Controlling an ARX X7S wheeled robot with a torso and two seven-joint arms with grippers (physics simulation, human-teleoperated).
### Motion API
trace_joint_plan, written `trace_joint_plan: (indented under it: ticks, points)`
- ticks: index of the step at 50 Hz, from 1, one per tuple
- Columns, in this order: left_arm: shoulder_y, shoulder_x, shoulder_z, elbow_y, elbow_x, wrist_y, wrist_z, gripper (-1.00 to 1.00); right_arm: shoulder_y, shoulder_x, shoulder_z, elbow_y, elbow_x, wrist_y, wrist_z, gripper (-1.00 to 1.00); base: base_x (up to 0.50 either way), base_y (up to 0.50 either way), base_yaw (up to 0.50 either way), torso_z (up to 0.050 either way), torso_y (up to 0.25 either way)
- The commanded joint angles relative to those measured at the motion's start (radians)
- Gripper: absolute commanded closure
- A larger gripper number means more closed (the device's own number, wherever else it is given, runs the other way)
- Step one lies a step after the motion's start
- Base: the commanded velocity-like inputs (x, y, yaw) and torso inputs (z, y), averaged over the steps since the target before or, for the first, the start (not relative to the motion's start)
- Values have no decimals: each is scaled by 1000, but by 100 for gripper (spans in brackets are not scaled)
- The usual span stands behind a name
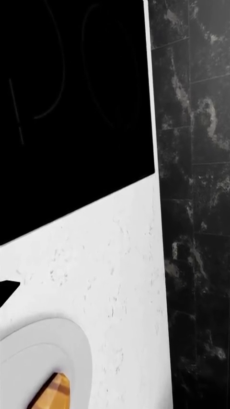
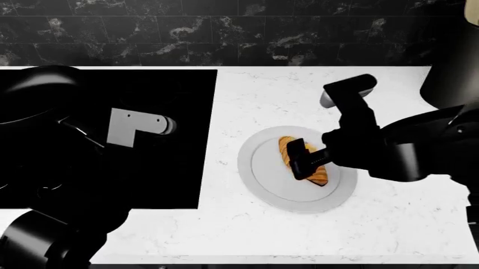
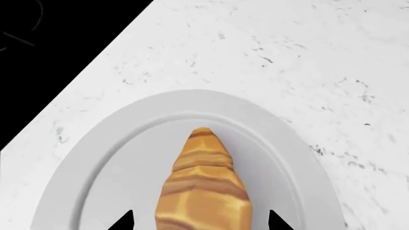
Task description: Pick the croissant and place it on the pan. Then turn on the stove to warm the croissant.
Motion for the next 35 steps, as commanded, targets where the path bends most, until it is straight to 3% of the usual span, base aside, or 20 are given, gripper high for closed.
trace_joint_plan:
  ticks: [1, 35]
  points:
    - [-3, 0, 6, -17, 2, 9, 3, -100, 7, -7, -30, 30, -34, -15, -42, -100, 0, 0, 0, 0, 0]
    - [-11, 1, 24, -48, 6, 28, 1, -100, -17, -9, -65, 74, -55, -48, -95, -100, 0, 0, 0, 0, 0]
